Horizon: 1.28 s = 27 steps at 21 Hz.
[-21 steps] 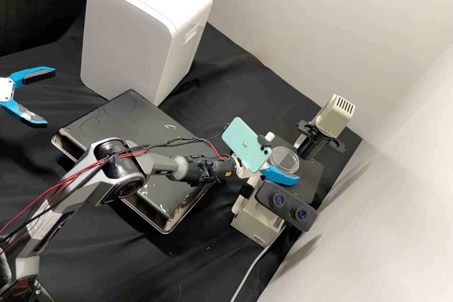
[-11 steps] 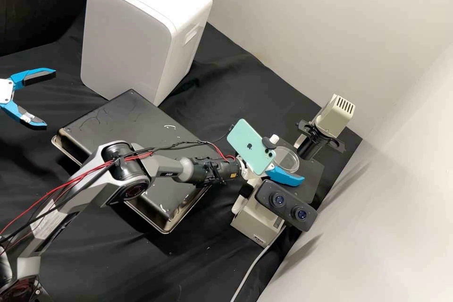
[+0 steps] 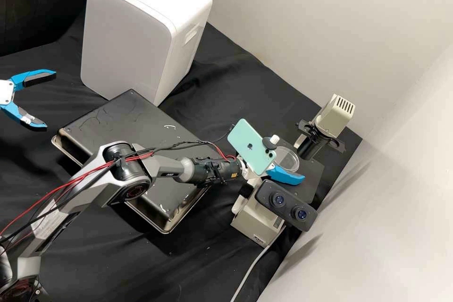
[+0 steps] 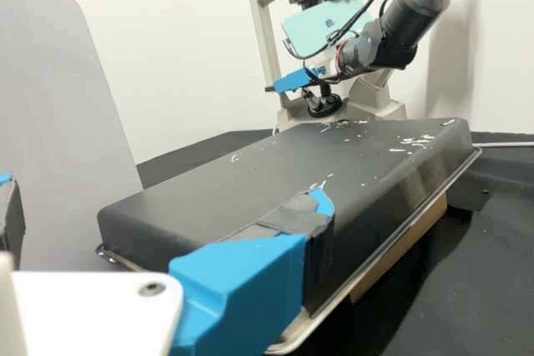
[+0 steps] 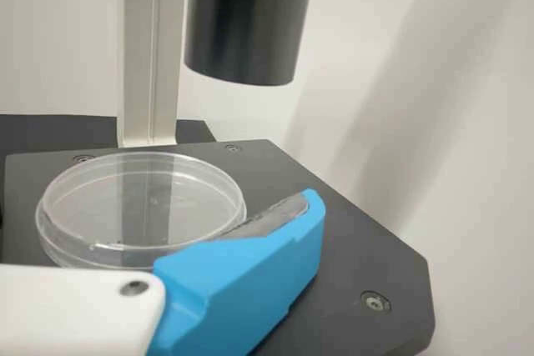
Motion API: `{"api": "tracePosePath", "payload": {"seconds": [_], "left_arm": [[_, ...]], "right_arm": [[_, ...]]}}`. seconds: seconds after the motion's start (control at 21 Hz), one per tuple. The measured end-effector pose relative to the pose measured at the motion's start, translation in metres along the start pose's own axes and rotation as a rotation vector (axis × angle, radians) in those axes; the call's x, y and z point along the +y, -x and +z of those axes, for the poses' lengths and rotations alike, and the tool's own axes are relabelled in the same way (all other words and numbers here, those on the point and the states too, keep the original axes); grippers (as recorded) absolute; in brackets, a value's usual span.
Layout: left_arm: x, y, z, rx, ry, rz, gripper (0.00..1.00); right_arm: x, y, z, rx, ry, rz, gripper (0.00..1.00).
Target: Place the petri dish on the bench
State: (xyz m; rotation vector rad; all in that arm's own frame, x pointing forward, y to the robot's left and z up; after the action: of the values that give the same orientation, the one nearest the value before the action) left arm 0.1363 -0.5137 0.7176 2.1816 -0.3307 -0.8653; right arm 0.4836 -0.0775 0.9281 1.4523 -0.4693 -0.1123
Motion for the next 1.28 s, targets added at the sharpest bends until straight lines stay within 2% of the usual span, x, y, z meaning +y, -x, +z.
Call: {"api": "tracePosePath", "payload": {"seconds": [0.57,1.05,1.28], "left_arm": [[0.0,0.0,0.0,0.002,0.0,0.0,1.0],[0.0,0.0,0.0,0.002,0.0,0.0,1.0],[-0.0017,-0.001,0.0,0.003,0.0,-0.01,1.0]], "right_arm": [[-0.001,0.0,0.0,0.001,0.003,-0.016,0.0],[-0.008,0.001,-0.007,0.026,0.02,-0.035,0.0],[-0.014,0.004,-0.009,0.043,0.03,-0.026,0.0]]}}
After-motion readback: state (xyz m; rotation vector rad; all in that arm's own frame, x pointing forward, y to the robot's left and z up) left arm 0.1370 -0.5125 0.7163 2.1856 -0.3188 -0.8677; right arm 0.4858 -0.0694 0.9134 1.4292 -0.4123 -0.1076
